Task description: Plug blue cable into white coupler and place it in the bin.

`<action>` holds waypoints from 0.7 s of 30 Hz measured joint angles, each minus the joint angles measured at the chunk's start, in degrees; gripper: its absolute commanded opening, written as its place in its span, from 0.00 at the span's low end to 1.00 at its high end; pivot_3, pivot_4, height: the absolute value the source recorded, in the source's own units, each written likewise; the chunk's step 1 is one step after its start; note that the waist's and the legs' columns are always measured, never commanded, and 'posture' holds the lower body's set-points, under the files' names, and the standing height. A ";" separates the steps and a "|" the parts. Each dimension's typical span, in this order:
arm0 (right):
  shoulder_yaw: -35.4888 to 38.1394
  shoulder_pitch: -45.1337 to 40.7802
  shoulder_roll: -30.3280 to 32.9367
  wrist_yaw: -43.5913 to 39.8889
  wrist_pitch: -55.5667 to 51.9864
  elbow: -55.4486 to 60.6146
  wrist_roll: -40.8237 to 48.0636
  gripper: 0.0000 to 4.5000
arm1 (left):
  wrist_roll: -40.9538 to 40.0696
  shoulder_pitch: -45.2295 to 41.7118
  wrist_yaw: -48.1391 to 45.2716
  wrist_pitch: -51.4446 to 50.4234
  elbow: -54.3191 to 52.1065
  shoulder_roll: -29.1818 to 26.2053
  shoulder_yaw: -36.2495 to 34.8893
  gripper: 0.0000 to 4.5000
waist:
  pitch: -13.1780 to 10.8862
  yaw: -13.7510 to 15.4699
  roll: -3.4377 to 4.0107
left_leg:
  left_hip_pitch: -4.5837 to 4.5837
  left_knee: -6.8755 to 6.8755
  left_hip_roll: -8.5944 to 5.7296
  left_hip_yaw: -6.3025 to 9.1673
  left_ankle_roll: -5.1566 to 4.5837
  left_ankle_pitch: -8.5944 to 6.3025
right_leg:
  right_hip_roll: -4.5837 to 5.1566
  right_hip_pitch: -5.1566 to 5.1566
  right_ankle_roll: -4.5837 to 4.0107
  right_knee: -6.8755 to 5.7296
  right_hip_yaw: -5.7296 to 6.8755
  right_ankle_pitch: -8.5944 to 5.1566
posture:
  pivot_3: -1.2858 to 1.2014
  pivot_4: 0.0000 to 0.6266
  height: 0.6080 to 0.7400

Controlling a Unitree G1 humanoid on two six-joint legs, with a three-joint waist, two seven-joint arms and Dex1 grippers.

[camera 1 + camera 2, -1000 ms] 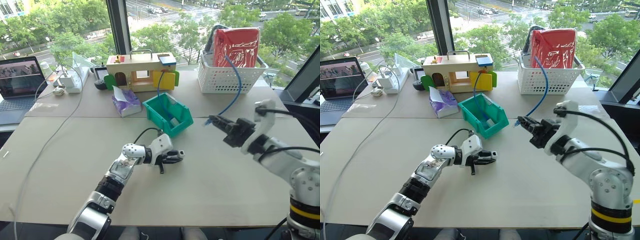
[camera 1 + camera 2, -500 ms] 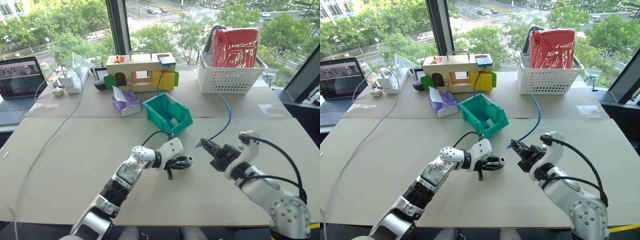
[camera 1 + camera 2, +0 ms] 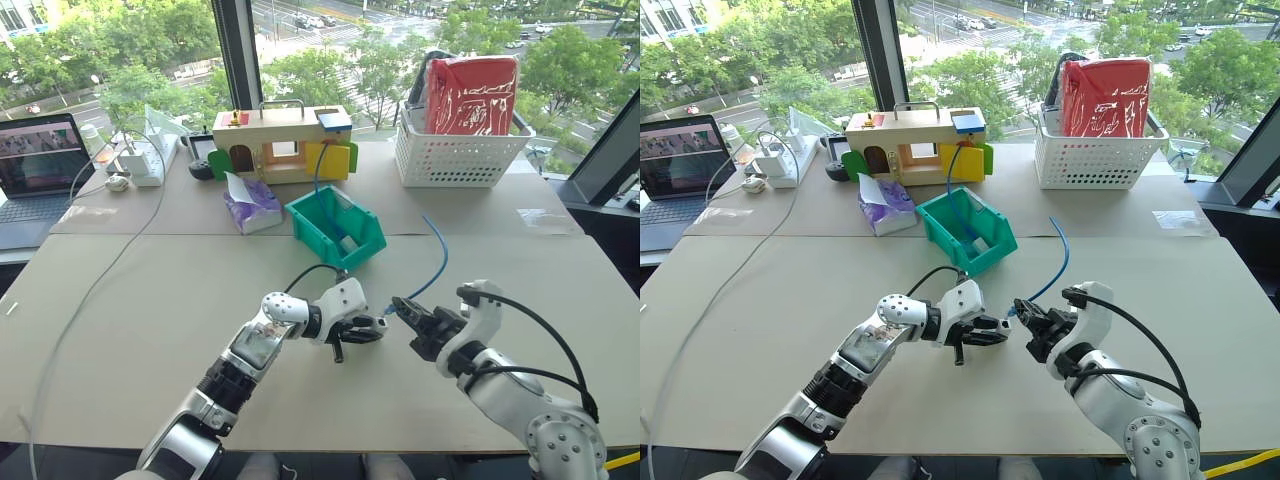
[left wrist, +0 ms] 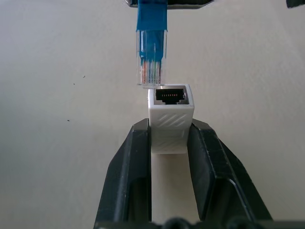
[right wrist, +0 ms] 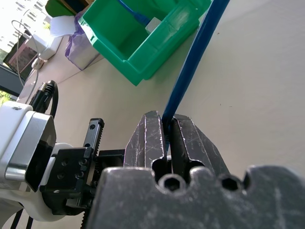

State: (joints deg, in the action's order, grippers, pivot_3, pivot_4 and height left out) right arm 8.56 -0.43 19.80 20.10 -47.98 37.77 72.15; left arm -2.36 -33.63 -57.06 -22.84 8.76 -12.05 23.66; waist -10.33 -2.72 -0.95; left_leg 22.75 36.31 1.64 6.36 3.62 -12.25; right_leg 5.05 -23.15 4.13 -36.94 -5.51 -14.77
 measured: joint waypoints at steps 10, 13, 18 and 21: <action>-0.14 1.29 0.59 -0.34 0.11 0.18 0.03 0.00 | -0.02 0.02 0.00 -0.03 -0.24 -0.30 0.21 0.13 | 0.00 0.00 0.00 | 0.00 0.00 0.00 0.00 0.00 0.00 | 0.00 0.01 0.00 0.00 0.00 0.00 | 0.52 0.24 1.00; -0.14 1.70 0.67 -0.88 0.30 0.18 -0.01 0.00 | -0.02 0.02 -0.10 -0.34 -0.55 -0.53 0.29 0.13 | 0.00 -0.03 0.00 | -0.01 0.00 0.00 0.00 0.00 0.00 | 0.00 0.01 0.00 0.00 0.00 0.00 | 0.52 0.24 1.00; -0.23 1.92 1.02 -1.26 0.31 0.18 -0.02 0.00 | -0.05 0.02 -0.26 -0.95 -0.93 -0.68 0.31 0.13 | 0.00 -0.04 0.00 | -0.01 0.00 0.00 0.00 0.00 0.00 | 0.00 0.01 0.00 0.00 0.00 0.00 | 0.52 0.24 1.00; -0.28 2.25 1.28 -1.38 0.31 0.22 0.00 0.00 | -0.05 0.02 -0.32 -1.01 -0.99 -0.73 0.33 0.13 | 0.00 -0.03 0.00 | -0.01 0.00 0.00 0.00 0.00 0.00 | 0.00 0.01 0.00 0.00 0.00 0.00 | 0.52 0.24 1.00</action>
State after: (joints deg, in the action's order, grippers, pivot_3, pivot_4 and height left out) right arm 8.28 1.82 21.08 18.72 -47.67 37.99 72.14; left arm -2.42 -33.61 -57.37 -23.85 7.77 -12.78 23.98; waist -10.33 -2.75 -0.95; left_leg 22.74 36.31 1.64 6.36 3.62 -12.25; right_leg 5.05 -23.14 4.13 -36.95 -5.52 -14.77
